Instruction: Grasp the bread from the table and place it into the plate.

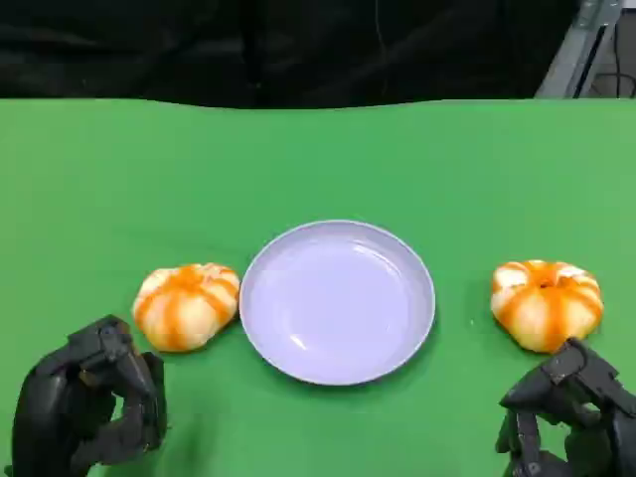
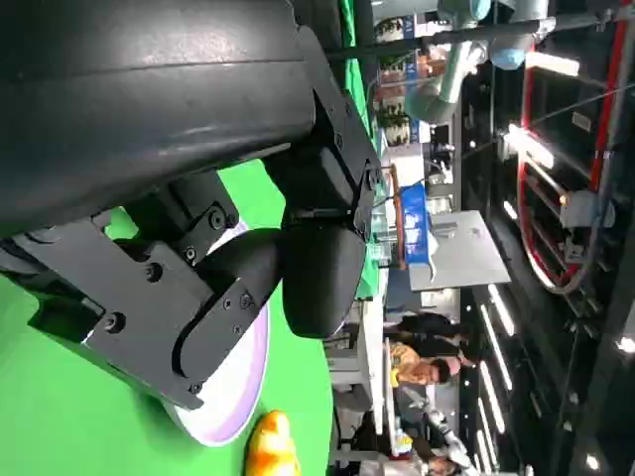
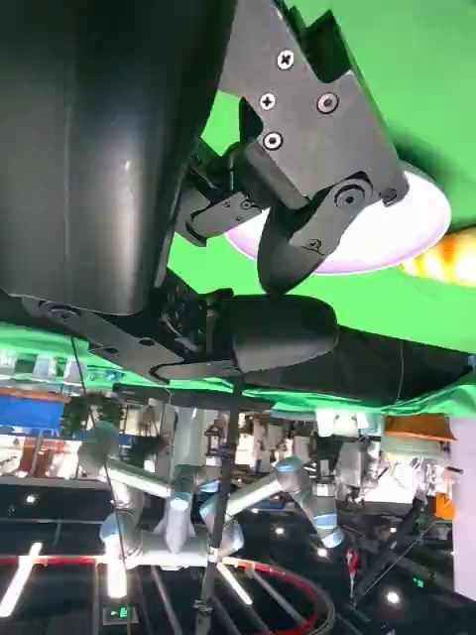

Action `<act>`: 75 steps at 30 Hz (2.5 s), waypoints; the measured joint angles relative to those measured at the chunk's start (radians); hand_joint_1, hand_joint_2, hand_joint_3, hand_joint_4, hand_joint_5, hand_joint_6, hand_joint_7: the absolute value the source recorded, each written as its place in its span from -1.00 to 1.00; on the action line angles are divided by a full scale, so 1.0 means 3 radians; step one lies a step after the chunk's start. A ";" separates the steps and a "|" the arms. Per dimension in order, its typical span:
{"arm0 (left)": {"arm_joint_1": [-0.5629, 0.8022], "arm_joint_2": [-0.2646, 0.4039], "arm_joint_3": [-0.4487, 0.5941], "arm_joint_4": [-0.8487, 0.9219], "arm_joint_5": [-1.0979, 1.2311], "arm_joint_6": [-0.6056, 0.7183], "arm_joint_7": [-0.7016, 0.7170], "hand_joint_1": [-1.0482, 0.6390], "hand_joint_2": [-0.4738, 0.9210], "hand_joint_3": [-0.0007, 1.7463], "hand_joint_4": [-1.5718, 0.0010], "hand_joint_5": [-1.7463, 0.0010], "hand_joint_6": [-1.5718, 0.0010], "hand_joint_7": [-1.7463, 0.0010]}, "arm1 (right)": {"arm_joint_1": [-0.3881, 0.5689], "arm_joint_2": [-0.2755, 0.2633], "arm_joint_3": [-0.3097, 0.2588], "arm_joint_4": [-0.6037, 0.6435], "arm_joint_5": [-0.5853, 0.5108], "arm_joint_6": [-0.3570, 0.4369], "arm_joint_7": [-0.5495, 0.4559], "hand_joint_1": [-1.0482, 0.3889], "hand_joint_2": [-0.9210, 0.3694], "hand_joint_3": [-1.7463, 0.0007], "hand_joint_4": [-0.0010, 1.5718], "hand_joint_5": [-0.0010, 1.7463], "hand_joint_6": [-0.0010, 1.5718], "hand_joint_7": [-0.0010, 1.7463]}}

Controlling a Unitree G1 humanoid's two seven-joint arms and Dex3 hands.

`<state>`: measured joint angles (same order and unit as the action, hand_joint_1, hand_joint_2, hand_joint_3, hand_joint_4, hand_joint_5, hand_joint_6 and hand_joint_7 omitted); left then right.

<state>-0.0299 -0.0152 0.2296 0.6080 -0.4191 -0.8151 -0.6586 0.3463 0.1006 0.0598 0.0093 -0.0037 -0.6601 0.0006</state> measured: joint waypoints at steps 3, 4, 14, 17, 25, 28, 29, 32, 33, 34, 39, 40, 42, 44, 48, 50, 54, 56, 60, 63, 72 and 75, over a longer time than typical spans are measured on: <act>0.0002 0.0000 -0.0003 -0.0007 0.0027 0.0000 0.0014 -0.67 0.43 0.60 -0.48 -1.00 -0.27 -0.91 | 0.0000 0.0000 0.0000 0.0000 0.0000 0.0001 0.0000 0.38 -0.51 -0.26 0.14 1.00 -0.05 0.82; 0.0004 0.0000 -0.0005 -0.0013 0.0039 0.0000 0.0034 -0.67 0.43 0.59 -0.47 -1.00 -0.25 -0.90 | 0.0000 0.0000 0.0000 0.0000 0.0000 0.0002 0.0000 0.36 -0.51 -0.25 0.14 1.00 -0.05 0.81; 0.0004 -0.0002 -0.0013 -0.0014 0.0013 -0.0042 0.0029 -0.67 0.44 0.58 -0.46 -1.00 -0.23 -0.90 | 0.0000 0.0001 -0.0023 0.0000 0.0000 0.0027 -0.0007 0.35 -0.53 -0.22 0.13 1.00 -0.06 0.82; 0.0004 -0.0002 -0.0016 -0.0013 0.0013 -0.0047 0.0029 -0.67 0.45 0.58 -0.46 -1.00 -0.23 -0.90 | 0.0000 0.0001 -0.0023 0.0000 0.0000 0.0027 -0.0007 0.36 -0.54 -0.21 0.13 1.00 -0.06 0.82; -0.0007 -0.0002 -0.0015 0.0012 -0.0017 -0.0056 -0.0002 -0.66 0.45 0.57 -0.47 -1.00 -0.23 -0.93 | 0.0001 0.0000 -0.0023 -0.0010 0.0000 0.0052 -0.0006 0.37 -0.56 -0.18 0.13 1.00 -0.07 0.83; -0.0009 -0.0002 -0.0015 0.0013 -0.0023 -0.0057 -0.0002 -0.66 0.45 0.57 -0.47 -1.00 -0.22 -0.94 | 0.0001 0.0001 -0.0023 -0.0011 0.0000 0.0052 -0.0006 0.37 -0.56 -0.17 0.13 1.00 -0.07 0.83; -0.0009 -0.0002 -0.0015 0.0013 -0.0023 -0.0057 -0.0002 -0.66 0.45 0.57 -0.47 -1.00 -0.22 -0.94 | 0.0001 0.0001 -0.0023 -0.0011 0.0000 0.0052 -0.0006 0.37 -0.56 -0.17 0.13 1.00 -0.07 0.83; -0.0009 0.0001 -0.0019 0.0013 -0.0022 -0.0056 -0.0002 -0.66 0.45 0.57 -0.47 -1.00 -0.23 -0.94 | 0.0001 0.0001 -0.0023 -0.0011 0.0000 0.0052 -0.0006 0.38 -0.56 -0.17 0.14 1.00 -0.07 0.82; -0.0009 0.0002 -0.0021 0.0013 -0.0022 -0.0056 -0.0002 -0.66 0.45 0.57 -0.47 -1.00 -0.23 -0.94 | 0.0001 0.0000 -0.0023 -0.0011 0.0000 0.0052 -0.0006 0.38 -0.56 -0.17 0.14 1.00 -0.06 0.82; -0.0009 0.0004 -0.0022 0.0012 -0.0022 -0.0056 -0.0002 -0.65 0.44 0.58 -0.48 -1.00 -0.24 -0.93 | 0.0001 0.0000 -0.0023 -0.0011 0.0000 0.0052 -0.0005 0.37 -0.55 -0.18 0.14 1.00 -0.06 0.82; 0.0009 0.0002 -0.0043 -0.0066 -0.0012 -0.0006 0.0000 -0.66 0.40 0.62 -0.50 -1.00 -0.29 -0.89 | 0.0004 0.0001 -0.0024 -0.0011 -0.0007 0.0052 -0.0009 0.37 -0.55 -0.19 0.13 1.00 -0.06 0.82; 0.0011 0.0002 -0.0045 -0.0077 -0.0005 0.0001 0.0002 -0.66 0.39 0.62 -0.51 -1.00 -0.30 -0.89 | 0.0005 0.0001 -0.0023 -0.0011 -0.0006 0.0053 -0.0008 0.37 -0.55 -0.19 0.12 1.00 -0.06 0.82; 0.0024 0.0002 -0.0050 -0.0103 0.0009 0.0014 0.0007 -0.66 0.39 0.62 -0.51 -1.00 -0.31 -0.87 | 0.0017 0.0001 -0.0023 -0.0030 0.0001 0.0073 -0.0007 0.37 -0.55 -0.18 0.12 1.00 -0.07 0.82; 0.0034 0.0002 -0.0049 -0.0113 0.0014 0.0026 0.0012 -0.66 0.40 0.62 -0.50 -1.00 -0.30 -0.87 | 0.0026 0.0001 -0.0022 -0.0049 0.0004 0.0100 -0.0007 0.36 -0.55 -0.16 0.11 1.00 -0.07 0.81; 0.0004 0.0015 -0.0021 -0.0027 0.0015 0.0011 0.0010 -0.67 0.41 0.62 -0.50 -1.00 -0.30 -0.89 | -0.0008 0.0005 -0.0028 0.0005 -0.0018 0.0084 -0.0024 0.35 -0.57 -0.13 0.10 1.00 -0.08 0.80; -0.0004 0.0024 -0.0013 0.0005 0.0018 -0.0001 0.0010 -0.67 0.41 0.62 -0.50 -1.00 -0.30 -0.90 | -0.0017 0.0006 -0.0028 0.0025 -0.0026 0.0078 -0.0033 0.35 -0.57 -0.12 0.10 1.00 -0.08 0.80; -0.0015 0.0032 -0.0013 0.0010 0.0044 -0.0007 0.0017 -0.67 0.39 0.63 -0.52 -1.00 -0.31 -0.92 | -0.0047 0.0003 -0.0045 0.0066 -0.0046 0.0047 -0.0040 0.33 -0.68 0.04 0.09 1.00 -0.08 0.78; -0.0017 0.0047 -0.0022 0.0010 0.0105 -0.0005 0.0040 -0.68 0.38 0.63 -0.52 -1.00 -0.30 -0.91 | -0.0071 -0.0010 -0.0066 0.0107 -0.0065 0.0042 -0.0041 0.33 -0.71 0.07 0.09 1.00 -0.08 0.78; -0.0019 0.0052 -0.0031 0.0008 0.0109 0.0012 0.0038 -0.65 0.36 0.65 -0.48 -1.00 -0.30 -0.83 | -0.0078 -0.0017 -0.0086 0.0153 -0.0074 0.0019 -0.0049 0.32 -0.70 0.07 0.09 1.00 -0.08 0.79; -0.0019 0.0050 -0.0039 0.0000 0.0075 0.0047 0.0027 -0.65 0.35 0.66 -0.47 -1.00 -0.30 -0.81 | -0.0078 -0.0026 -0.0098 0.0153 -0.0070 -0.0020 -0.0045 0.32 -0.70 0.06 0.09 1.00 -0.08 0.80; -0.0010 0.0099 0.0161 -0.0320 0.1260 -0.0592 0.0576 -0.95 1.00 -0.47 0.97 -0.11 0.95 -0.02 | -0.0070 -0.0029 -0.0083 0.0139 -0.0081 -0.0017 -0.0041 0.35 -0.70 0.05 0.11 1.00 -0.09 0.83; -0.0011 0.0228 0.0287 -0.0757 0.2093 -0.0603 0.0894 -0.98 1.00 -0.47 1.00 0.16 0.99 0.22 | -0.0074 -0.0029 -0.0071 0.0138 -0.0083 -0.0017 -0.0042 0.35 -0.70 0.04 0.11 1.00 -0.09 0.83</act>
<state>-0.0332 0.0531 0.3158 0.3808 0.2090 -0.9959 -0.3904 0.3241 0.0919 0.0384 0.0509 -0.0286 -0.6652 -0.0120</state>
